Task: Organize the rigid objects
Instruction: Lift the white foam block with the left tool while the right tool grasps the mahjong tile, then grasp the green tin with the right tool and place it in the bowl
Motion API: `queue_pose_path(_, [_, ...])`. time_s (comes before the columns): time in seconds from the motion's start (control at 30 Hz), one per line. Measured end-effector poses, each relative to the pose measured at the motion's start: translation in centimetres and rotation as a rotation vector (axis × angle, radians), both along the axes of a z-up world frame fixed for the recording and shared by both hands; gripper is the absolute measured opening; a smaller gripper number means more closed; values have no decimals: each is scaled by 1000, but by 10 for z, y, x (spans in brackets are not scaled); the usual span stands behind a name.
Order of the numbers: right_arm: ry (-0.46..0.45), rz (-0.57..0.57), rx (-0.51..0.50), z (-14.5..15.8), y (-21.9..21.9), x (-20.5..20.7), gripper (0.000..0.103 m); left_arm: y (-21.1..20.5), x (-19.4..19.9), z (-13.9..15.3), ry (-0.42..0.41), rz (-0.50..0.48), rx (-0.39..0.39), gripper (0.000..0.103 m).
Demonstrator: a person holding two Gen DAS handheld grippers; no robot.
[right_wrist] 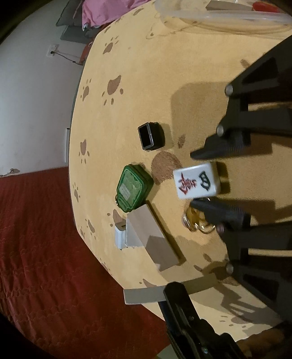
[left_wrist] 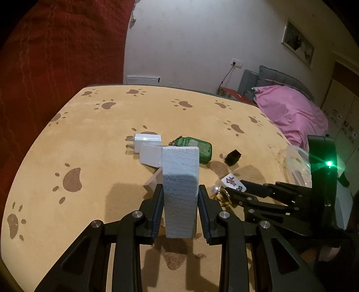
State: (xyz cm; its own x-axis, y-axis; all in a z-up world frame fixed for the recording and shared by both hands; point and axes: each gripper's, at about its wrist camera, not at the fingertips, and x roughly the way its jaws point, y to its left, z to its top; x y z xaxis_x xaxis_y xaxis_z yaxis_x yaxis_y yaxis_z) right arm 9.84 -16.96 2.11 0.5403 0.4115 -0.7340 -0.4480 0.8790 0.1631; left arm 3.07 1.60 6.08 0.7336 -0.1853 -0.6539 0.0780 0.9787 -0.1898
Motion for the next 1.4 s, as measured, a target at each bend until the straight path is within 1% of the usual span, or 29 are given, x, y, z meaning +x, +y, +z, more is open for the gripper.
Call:
queue_pose_path(0.13, [4, -6, 26, 2, -8, -6, 32, 0, 1, 1, 1, -1, -2, 30])
queue_pose_path(0.4, [9, -49, 44, 2, -27, -14, 32, -8, -4, 5, -4, -16, -1, 30])
queue_pose_path(0.63, [-3, -69, 14, 2, -34, -21, 32, -16, -8, 7, -6, -39, -1, 30])
queue_pose_path(0.77, [4, -78, 1, -1, -31, -17, 37, -21, -10, 8, -6, -47, -3, 30])
queue_pose_path(0.9, [-1, -75, -8, -4, -27, -14, 37, -21, -12, 11, -11, -45, -4, 30])
queue_pose_path(0.93, [-2, -75, -5, -4, -27, -14, 37, -21, -12, 11, -13, -44, -4, 30])
queue_pose_path(1.0, [0, -76, 8, -4, -30, -15, 33, -22, -12, 12, -14, -44, -4, 30])
queue_pose_path(1.2, [-12, -86, 41, 2, -42, -26, 32, -26, -13, 15, -19, -52, -3, 30])
queue_pose_path(1.4, [-35, -133, 85, 13, -68, -38, 31, -38, -15, 19, -26, -68, 3, 30])
